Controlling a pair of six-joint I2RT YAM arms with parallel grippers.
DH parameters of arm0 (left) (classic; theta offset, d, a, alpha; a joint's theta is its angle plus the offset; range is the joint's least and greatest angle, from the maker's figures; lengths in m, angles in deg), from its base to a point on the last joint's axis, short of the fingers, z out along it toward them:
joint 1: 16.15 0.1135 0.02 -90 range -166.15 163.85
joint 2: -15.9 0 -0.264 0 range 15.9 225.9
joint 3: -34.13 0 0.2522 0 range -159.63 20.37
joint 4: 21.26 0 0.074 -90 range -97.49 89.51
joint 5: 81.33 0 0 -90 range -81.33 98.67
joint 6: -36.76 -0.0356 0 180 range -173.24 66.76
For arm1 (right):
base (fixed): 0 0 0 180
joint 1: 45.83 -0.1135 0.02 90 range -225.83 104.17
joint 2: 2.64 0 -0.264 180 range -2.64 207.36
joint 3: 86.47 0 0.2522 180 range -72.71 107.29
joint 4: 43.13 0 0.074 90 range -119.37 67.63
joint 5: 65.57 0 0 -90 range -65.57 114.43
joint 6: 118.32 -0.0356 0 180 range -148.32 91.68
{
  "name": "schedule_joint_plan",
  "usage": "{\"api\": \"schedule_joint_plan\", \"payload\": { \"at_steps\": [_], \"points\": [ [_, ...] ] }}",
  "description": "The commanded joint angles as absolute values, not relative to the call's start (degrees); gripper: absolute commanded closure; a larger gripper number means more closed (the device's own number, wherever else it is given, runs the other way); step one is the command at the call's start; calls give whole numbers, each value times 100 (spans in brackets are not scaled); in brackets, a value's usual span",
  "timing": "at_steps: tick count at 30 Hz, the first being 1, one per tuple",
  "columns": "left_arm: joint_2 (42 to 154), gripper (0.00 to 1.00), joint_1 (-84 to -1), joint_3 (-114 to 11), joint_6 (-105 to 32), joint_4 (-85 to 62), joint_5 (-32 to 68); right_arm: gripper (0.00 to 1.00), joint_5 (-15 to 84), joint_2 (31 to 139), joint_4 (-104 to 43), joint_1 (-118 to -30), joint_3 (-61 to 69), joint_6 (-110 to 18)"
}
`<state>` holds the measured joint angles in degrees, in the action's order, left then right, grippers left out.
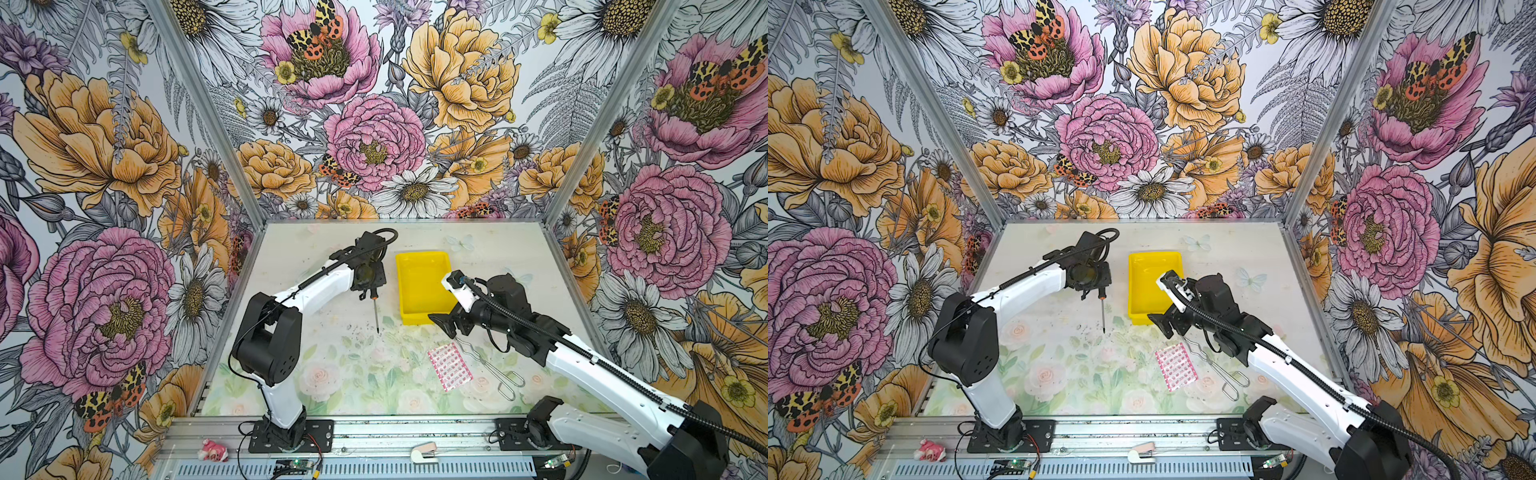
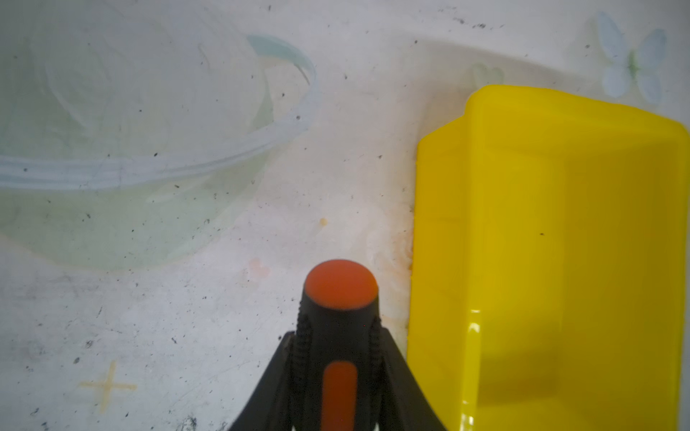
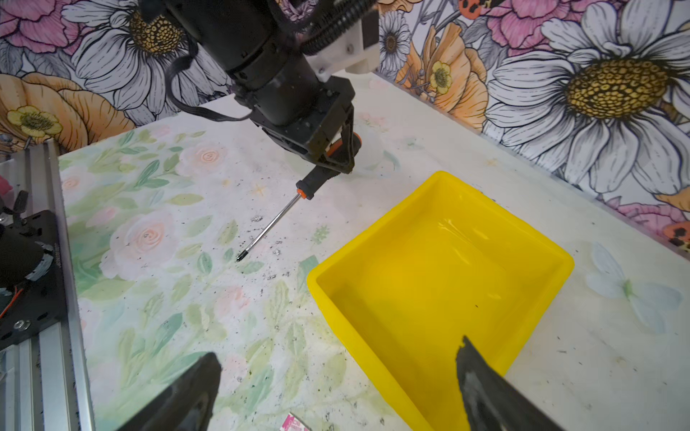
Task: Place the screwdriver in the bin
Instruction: 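Lift the screwdriver with the left gripper and carry it over the yellow bin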
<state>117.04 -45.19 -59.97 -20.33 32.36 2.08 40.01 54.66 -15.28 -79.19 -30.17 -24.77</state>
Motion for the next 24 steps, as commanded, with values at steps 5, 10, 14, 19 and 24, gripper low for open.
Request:
{"api": "schedule_joint_plan", "payload": {
  "at_steps": [5,10,14,19,24],
  "points": [
    [12426,90,-4808,-7191,-1897,3267,255,1,3288,4842,-1733,-7521,-3440,-3206],
    [13099,89,-5015,-8043,-1696,3258,457,1,2981,4735,-1630,-7236,-3572,-3355],
    [13546,89,-5135,-8574,-1472,3259,490,1,2721,4711,-1481,-7135,-3605,-3420],
    [13935,89,-5269,-8992,-1347,3266,446,1,2698,4630,-1442,-6994,-3683,-3476],
    [14206,88,-5334,-9134,-1220,3258,273,0,2756,4681,-1438,-6930,-3682,-3494]
  ]
}}
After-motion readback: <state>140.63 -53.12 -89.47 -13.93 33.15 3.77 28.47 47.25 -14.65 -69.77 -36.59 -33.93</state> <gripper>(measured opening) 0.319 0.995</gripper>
